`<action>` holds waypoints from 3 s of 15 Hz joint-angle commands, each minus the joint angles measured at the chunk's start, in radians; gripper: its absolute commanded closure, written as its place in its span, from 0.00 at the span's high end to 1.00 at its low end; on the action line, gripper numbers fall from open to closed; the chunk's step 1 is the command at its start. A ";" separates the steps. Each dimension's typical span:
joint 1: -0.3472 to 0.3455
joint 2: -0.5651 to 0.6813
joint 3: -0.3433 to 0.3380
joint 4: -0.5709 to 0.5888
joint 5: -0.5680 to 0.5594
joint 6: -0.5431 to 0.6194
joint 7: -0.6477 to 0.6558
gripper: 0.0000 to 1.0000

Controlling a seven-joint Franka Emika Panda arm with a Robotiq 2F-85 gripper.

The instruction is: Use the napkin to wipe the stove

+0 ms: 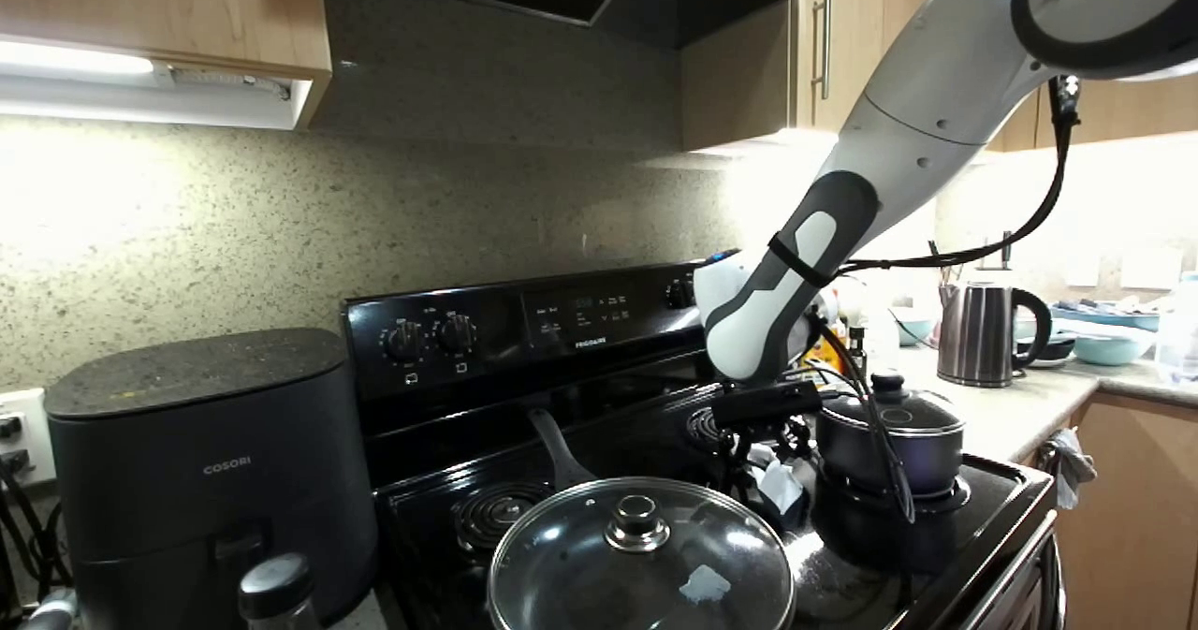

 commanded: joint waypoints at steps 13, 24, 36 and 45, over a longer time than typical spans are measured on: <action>-0.081 -0.211 0.120 -0.255 0.158 -0.279 -0.234 0.00; -0.068 -0.330 0.215 -0.336 0.308 -0.294 -0.393 0.00; -0.143 -0.316 0.210 -0.298 0.622 -0.688 -0.558 0.00; -0.126 -0.284 0.233 -0.294 0.644 -0.578 -0.654 0.00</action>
